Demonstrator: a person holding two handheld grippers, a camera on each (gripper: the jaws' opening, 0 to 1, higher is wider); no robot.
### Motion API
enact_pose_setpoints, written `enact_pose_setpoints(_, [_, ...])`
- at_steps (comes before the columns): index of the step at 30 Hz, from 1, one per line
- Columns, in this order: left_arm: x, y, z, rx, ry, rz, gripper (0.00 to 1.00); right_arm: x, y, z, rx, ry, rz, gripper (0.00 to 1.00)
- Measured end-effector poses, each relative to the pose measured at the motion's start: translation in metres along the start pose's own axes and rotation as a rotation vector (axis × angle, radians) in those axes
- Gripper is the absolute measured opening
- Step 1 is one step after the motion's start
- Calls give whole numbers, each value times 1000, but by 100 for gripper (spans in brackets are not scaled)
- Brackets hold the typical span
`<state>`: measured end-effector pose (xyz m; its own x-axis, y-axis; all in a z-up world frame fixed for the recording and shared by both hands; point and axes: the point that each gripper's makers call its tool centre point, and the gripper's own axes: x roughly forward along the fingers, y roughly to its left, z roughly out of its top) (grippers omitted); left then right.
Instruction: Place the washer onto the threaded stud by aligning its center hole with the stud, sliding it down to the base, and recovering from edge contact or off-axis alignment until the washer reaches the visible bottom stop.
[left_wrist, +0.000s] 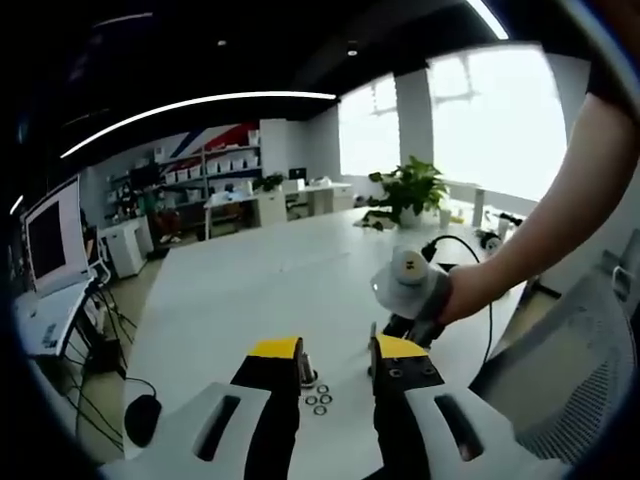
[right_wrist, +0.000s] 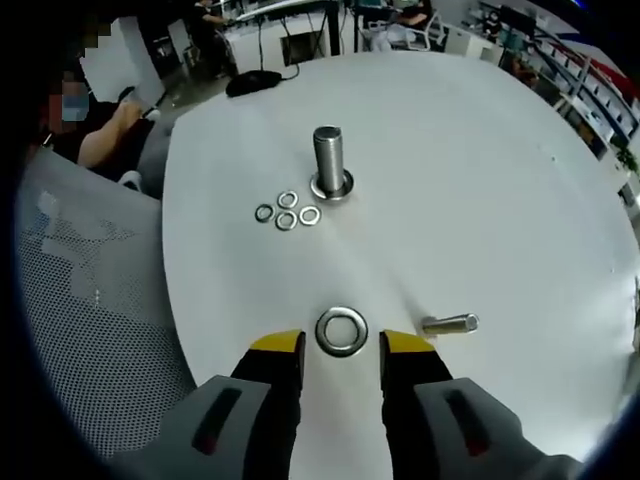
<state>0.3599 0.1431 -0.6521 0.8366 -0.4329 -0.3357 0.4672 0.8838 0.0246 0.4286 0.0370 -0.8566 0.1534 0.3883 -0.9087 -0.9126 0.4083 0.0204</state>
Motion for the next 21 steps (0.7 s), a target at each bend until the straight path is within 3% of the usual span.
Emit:
enact_pose_setpoints(9, [1,0,0,-17,-4,-1,29,7,6,-6,-47,47,14,33])
enact_pose_setpoints(21, [1,1,-3,-30,6,3,30,10,0,-6,-82,59,9,30])
